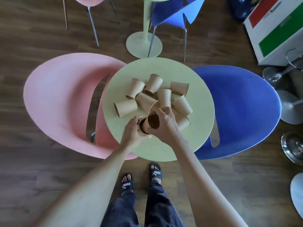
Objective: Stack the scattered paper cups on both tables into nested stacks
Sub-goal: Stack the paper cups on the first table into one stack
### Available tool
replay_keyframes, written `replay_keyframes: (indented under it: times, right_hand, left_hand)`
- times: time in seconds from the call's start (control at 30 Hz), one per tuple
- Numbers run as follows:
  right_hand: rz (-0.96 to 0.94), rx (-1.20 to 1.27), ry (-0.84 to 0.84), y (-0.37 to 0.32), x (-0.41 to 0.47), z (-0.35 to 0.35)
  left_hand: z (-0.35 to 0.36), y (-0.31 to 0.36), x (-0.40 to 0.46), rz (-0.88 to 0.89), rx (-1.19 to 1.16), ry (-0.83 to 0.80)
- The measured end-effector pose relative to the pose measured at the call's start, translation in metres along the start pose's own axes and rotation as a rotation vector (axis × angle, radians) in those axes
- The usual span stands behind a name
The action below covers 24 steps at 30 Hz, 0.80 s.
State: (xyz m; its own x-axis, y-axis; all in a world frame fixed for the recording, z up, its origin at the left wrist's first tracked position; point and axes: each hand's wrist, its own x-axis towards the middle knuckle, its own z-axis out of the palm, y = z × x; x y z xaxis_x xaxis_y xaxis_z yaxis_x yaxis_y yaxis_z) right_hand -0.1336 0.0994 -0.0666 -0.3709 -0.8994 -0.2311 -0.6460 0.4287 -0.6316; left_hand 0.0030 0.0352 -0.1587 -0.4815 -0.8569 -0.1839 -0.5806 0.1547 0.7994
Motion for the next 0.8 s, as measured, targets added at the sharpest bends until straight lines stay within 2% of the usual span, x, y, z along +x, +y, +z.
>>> replay_keyframes:
  times: [0.23,0.33,0.43,0.5,0.6,0.67,0.8]
  right_hand:
    - [0.005,0.097,-0.044,0.017,-0.002,0.002]
    - [0.145,0.194,0.222,0.034,0.006,0.004]
    - [0.520,0.303,0.466,0.059,0.021,0.000]
    - [0.758,0.441,0.464,0.073,0.028,-0.001]
    - [0.946,0.581,0.418,0.088,0.039,0.004]
    - [0.987,0.646,0.381,0.093,0.042,0.006]
    - [0.946,0.688,0.376,0.096,0.038,0.001]
  left_hand:
    - [0.016,0.011,0.003,-0.037,-0.093,-0.014]
    - [0.023,0.010,0.005,-0.030,-0.117,-0.014]
    - [0.027,0.010,0.008,-0.002,-0.121,0.003]
    - [0.030,0.010,0.010,0.025,-0.098,0.018]
    - [0.036,0.009,0.014,0.046,-0.080,0.025]
    - [0.038,0.008,0.014,0.052,-0.082,0.023]
    - [0.041,0.009,0.015,0.046,-0.090,0.005]
